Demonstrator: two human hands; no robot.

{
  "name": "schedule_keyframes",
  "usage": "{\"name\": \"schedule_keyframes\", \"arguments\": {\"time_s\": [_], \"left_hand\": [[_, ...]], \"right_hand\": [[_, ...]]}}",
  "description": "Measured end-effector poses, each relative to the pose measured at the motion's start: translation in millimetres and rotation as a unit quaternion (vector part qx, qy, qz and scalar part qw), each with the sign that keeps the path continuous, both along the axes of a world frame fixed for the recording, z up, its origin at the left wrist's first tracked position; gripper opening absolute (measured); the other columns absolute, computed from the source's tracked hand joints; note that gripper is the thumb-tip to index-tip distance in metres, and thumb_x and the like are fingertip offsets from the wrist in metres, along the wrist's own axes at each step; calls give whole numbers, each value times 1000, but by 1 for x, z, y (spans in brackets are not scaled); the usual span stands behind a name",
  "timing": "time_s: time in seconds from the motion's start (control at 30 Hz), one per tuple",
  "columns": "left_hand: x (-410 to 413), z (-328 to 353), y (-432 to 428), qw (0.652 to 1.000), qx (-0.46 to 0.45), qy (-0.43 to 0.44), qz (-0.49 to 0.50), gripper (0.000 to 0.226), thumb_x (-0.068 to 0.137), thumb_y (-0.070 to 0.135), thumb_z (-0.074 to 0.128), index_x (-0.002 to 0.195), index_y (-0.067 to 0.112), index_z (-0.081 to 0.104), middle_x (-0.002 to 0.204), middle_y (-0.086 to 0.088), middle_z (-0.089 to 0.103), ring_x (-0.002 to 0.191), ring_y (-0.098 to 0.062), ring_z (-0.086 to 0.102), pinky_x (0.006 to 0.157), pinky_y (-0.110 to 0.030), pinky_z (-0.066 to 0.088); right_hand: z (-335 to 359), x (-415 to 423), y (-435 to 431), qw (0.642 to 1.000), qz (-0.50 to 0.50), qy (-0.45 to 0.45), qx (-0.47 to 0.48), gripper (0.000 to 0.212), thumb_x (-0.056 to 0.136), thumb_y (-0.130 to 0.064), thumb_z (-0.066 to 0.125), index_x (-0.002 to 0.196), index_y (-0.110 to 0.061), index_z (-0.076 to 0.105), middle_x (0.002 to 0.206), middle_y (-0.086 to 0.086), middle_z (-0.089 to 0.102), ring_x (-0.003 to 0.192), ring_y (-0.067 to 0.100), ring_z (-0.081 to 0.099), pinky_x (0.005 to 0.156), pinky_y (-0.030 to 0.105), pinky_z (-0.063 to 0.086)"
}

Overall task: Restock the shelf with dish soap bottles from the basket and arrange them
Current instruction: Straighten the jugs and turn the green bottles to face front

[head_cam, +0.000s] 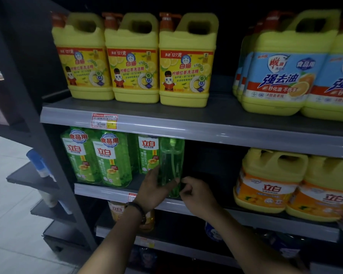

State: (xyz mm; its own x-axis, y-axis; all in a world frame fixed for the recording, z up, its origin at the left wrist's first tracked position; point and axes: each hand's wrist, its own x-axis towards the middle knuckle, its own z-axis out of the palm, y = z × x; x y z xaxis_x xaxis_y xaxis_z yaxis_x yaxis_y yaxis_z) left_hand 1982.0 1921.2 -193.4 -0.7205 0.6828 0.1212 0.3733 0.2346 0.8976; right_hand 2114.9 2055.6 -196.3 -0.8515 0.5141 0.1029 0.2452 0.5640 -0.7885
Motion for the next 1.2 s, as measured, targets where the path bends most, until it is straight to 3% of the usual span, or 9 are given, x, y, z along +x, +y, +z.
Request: {"name": "schedule_keyframes", "arguments": {"time_s": [0.2,0.33,0.47,0.57,0.63,0.73,0.9,1.07,1.2], "left_hand": [[-4,13,-2,999,16,-18,45,81,61,78,78,121,28,56,114,11,76,104,-10,73,94,-41,61],[-12,12,-5,999,-1,15,51,80,67,82,70,120,27,47,117,2,76,102,-19,75,85,-45,63],[-25,8,-13,1000,4,10,23,71,77,75,70,129,31,50,123,7,74,107,-12,73,92,-44,63],[-35,10,-19,1000,14,-10,-5,69,82,67,73,137,32,53,129,10,72,116,-8,71,99,-43,61],[-38,14,-23,1000,9,0,-10,64,88,58,74,142,31,53,132,10,71,117,-8,69,100,-38,61],[-37,13,-29,998,4,57,15,51,98,44,70,144,27,54,130,10,72,113,-7,69,91,-25,59],[-25,-8,-38,971,20,157,181,33,96,32,75,120,12,64,109,-5,74,97,-26,70,78,-33,55],[-16,-21,-47,968,24,152,200,38,101,18,65,136,8,55,118,-15,67,103,-36,63,80,-35,49],[-15,-27,-53,974,26,131,184,51,99,7,58,149,8,46,130,-20,62,110,-41,61,85,-46,53]], "right_hand": [[9,1,-21,997,69,-20,31,27,90,-3,54,72,-21,61,70,2,62,62,5,53,62,36,50],[9,-5,-23,982,137,-71,113,31,90,-12,60,113,-27,73,87,-10,67,82,5,63,71,29,53],[29,-23,-6,996,-53,53,48,20,89,-18,76,105,-25,66,88,-14,66,82,8,66,75,30,54],[37,-37,10,999,-48,18,11,74,87,-31,83,149,-26,45,125,-11,55,113,15,62,93,37,55],[39,-45,11,999,7,-15,-44,88,90,-29,82,161,-28,31,139,-10,49,129,18,55,105,43,52],[35,-55,6,998,25,-9,-57,60,95,-24,77,146,-25,47,140,0,61,126,22,62,102,45,55],[29,-64,-4,1000,-1,4,8,38,93,-30,79,114,-18,50,101,-13,65,92,2,65,69,25,54],[21,-78,-25,998,-21,9,53,41,90,-41,81,111,-23,50,117,-4,74,105,17,72,83,44,63],[18,-91,-42,996,-44,6,78,50,89,-48,79,122,-23,52,128,2,73,112,26,72,89,42,61]]}}
